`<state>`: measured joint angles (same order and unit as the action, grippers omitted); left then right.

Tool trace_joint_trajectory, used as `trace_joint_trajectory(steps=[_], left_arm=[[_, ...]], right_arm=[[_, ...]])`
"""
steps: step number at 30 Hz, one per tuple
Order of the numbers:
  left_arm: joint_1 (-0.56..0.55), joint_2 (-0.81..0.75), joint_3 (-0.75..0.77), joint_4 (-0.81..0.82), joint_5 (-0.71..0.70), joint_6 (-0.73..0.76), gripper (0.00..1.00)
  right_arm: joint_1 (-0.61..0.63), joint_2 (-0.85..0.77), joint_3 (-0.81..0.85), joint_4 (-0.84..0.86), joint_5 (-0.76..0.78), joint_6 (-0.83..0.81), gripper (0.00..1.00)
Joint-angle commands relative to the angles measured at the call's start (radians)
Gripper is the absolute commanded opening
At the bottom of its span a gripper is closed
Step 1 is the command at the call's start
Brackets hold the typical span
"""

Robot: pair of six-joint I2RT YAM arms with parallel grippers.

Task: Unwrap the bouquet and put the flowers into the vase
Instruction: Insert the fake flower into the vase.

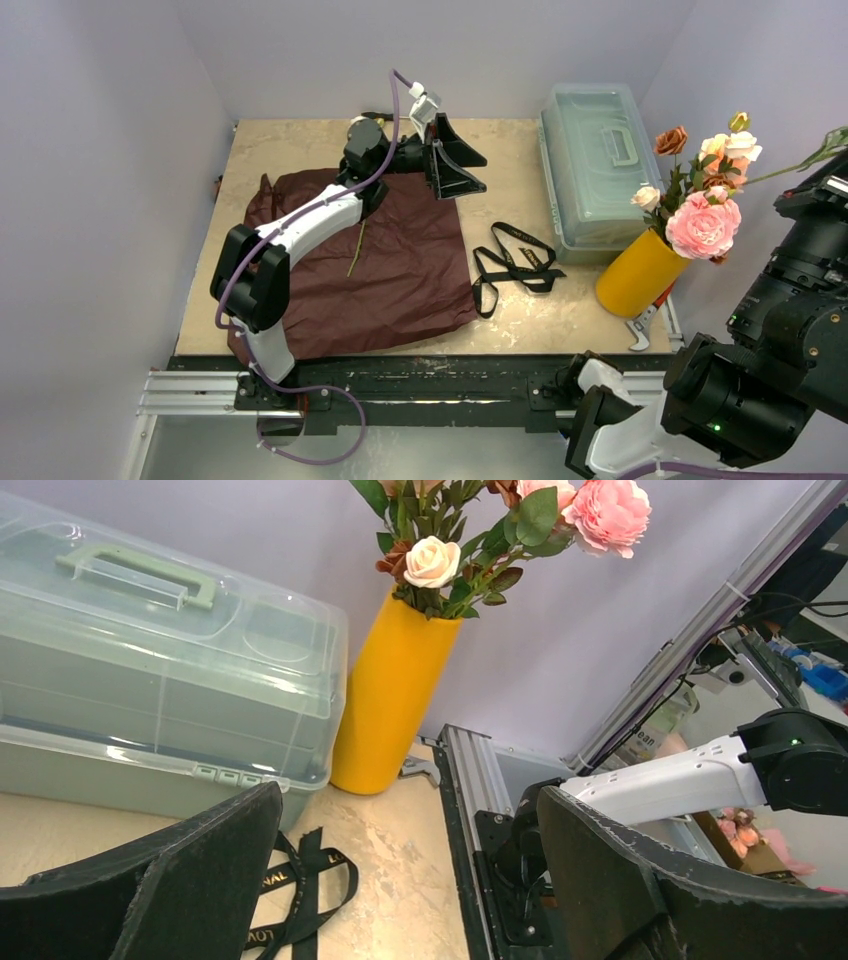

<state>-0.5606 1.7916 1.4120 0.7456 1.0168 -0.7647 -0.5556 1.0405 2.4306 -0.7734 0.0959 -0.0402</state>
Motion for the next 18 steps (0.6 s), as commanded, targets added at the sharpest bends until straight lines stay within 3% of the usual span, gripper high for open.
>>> trace_joint_trajectory(steps=[1, 18], left_arm=[[-0.001, -0.025, 0.032, 0.009, -0.002, 0.044, 1.0], [-0.013, 0.001, 0.043, -0.015, -0.021, 0.057, 1.0]], right_arm=[[-0.027, 0.033, -0.009, -0.045, -0.076, 0.139, 0.0], [-0.058, 0.0, -0.108, -0.128, -0.002, 0.18, 0.0]])
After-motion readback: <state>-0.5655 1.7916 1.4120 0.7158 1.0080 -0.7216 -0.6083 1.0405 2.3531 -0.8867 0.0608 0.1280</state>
